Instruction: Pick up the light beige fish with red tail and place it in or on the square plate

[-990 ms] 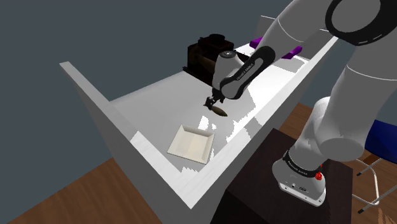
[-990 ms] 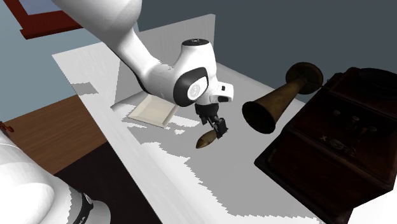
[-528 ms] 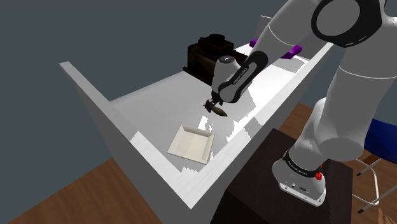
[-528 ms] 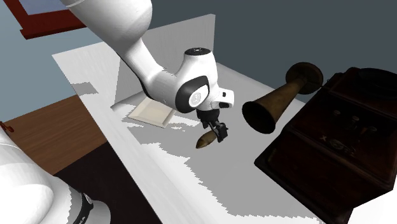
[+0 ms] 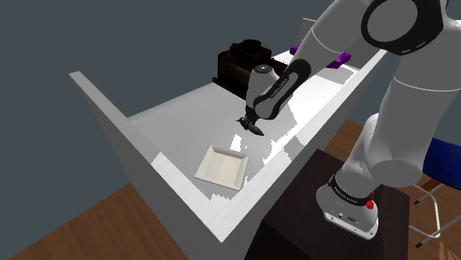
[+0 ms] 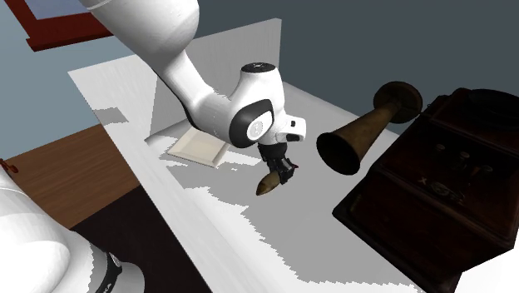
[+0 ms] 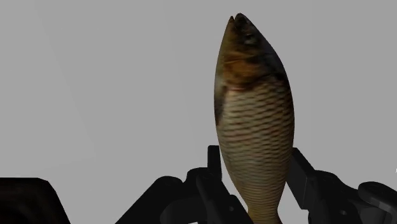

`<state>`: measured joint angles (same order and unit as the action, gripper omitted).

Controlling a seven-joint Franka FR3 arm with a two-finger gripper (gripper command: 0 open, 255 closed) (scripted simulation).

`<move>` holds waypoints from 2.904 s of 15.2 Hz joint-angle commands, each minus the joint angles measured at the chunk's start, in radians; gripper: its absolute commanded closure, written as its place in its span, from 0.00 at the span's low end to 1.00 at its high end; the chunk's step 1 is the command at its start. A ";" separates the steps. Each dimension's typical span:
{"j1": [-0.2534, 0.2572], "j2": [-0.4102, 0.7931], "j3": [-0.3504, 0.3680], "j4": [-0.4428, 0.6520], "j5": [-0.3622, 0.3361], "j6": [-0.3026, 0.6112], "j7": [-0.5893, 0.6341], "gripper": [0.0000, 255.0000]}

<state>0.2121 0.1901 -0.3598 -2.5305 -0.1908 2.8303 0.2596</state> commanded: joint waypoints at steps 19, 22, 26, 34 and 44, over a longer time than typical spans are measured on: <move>0.017 -0.188 -0.020 0.012 -0.064 -0.194 0.025 1.00; 0.018 -0.226 -0.019 0.020 -0.072 -0.240 0.027 1.00; 0.041 -0.268 0.012 0.004 -0.095 -0.274 0.095 1.00; 0.139 -0.319 0.147 -0.034 -0.118 -0.326 0.340 1.00; 0.273 -0.285 0.312 0.029 -0.083 -0.403 0.602 1.00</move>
<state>0.4719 -0.1040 -0.0638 -2.5101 -0.2768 2.4314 0.8335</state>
